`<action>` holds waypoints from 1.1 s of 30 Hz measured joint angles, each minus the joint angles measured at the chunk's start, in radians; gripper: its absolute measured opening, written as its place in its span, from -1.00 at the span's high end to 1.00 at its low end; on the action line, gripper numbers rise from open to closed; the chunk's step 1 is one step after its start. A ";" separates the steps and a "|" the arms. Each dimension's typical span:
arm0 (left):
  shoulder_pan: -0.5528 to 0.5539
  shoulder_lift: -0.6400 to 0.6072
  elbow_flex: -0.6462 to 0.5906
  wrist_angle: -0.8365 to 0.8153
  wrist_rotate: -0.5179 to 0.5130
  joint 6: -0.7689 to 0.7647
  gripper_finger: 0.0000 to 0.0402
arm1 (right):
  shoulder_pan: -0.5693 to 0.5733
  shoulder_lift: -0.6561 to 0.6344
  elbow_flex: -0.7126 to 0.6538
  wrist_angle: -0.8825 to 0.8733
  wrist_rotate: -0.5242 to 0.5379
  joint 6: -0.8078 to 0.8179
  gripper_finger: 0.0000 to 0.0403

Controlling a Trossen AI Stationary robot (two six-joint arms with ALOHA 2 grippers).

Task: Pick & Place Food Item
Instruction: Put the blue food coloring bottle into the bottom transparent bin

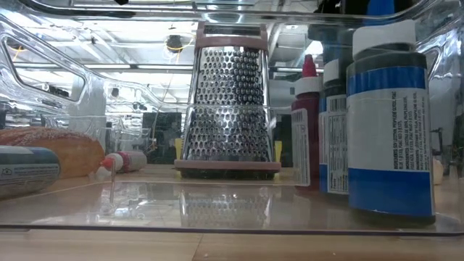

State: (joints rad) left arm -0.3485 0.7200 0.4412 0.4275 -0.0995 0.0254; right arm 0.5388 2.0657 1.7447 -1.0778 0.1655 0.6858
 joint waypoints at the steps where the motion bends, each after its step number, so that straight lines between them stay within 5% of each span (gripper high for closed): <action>1: 0.000 0.000 0.000 0.000 0.000 0.000 -0.15 | 0.000 -0.008 0.000 0.002 0.001 0.004 -0.09; 17: 0.000 0.000 0.000 -0.026 0.011 -0.019 -0.15 | 0.112 -0.206 0.001 0.142 0.226 0.082 0.18; 24: 0.000 0.016 -0.001 -0.239 0.188 -0.213 -0.15 | 0.225 -0.242 0.001 0.177 0.418 0.093 0.18; 33: -0.127 0.200 -0.001 -0.020 0.318 -0.174 -0.15 | 0.314 -0.242 0.001 0.185 0.530 0.125 0.18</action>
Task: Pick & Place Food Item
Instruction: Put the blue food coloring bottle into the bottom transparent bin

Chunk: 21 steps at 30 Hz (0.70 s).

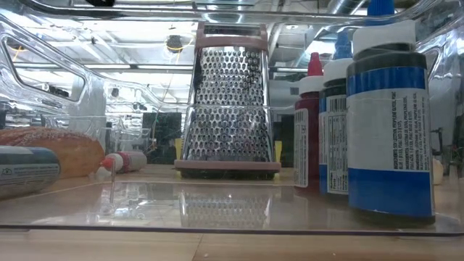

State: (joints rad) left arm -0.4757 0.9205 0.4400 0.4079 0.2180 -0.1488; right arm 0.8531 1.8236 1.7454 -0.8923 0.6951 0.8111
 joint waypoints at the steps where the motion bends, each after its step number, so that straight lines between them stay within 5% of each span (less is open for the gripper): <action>1: -0.024 0.018 0.001 0.015 -0.004 -0.011 -0.15 | 0.007 0.000 0.000 0.000 0.013 0.002 0.18; 6: -0.164 0.078 0.065 -0.064 -0.166 -0.097 -0.15 | 0.032 0.000 0.000 0.000 0.072 0.002 0.18; 16: -0.462 0.278 0.344 -0.619 -0.681 -0.293 -0.15 | 0.032 0.000 0.000 0.005 0.096 0.006 0.19; 21: -0.544 0.418 0.371 -0.633 -0.830 -0.410 -0.15 | 0.036 0.000 0.000 0.003 0.111 0.026 0.19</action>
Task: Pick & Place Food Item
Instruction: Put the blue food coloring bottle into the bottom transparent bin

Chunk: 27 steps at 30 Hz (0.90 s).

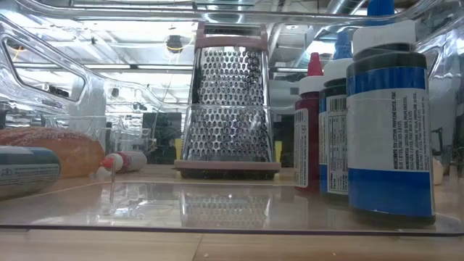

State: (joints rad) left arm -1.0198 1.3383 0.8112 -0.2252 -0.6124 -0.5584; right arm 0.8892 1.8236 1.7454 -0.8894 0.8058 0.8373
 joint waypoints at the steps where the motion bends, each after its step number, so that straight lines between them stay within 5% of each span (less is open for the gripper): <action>1: -0.007 0.029 0.000 -0.014 -0.007 -0.053 -0.15 | 0.002 0.000 0.000 0.001 0.006 0.002 0.19; 5: -0.030 0.135 0.000 -0.054 -0.002 -0.229 -0.15 | 0.014 0.000 0.000 0.002 0.012 0.013 0.19; 10: -0.046 0.232 0.000 0.002 0.053 -0.251 -0.15 | 0.026 0.000 0.000 0.001 0.033 0.013 0.19; 22: -0.038 0.429 0.152 0.120 0.001 0.056 -0.15 | 0.027 0.000 0.000 -0.014 0.034 0.011 0.19; 27: -0.011 0.522 0.191 0.121 0.069 0.068 -0.09 | 0.033 0.000 0.000 -0.014 0.034 0.009 0.19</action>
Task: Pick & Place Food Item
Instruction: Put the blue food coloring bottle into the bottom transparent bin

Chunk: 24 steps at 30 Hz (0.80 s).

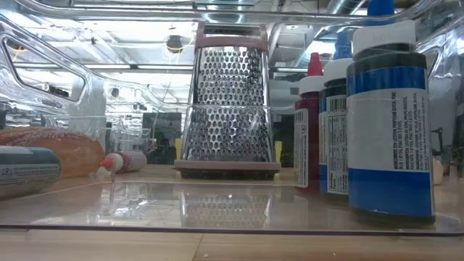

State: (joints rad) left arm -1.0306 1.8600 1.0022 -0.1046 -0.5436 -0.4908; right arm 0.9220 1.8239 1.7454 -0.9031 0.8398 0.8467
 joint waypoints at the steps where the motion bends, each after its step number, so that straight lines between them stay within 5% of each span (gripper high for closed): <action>1: 0.005 0.009 0.001 0.011 0.017 0.000 -0.07 | 0.001 0.000 0.000 0.000 0.000 0.000 0.19; 24: 0.099 -0.012 -0.003 0.050 0.058 -0.033 0.03 | 0.015 0.000 0.000 -0.001 0.000 -0.001 0.19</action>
State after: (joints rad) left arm -0.9318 1.8477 0.9996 -0.0544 -0.4860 -0.5241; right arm 0.9369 1.8244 1.7454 -0.9043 0.8397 0.8457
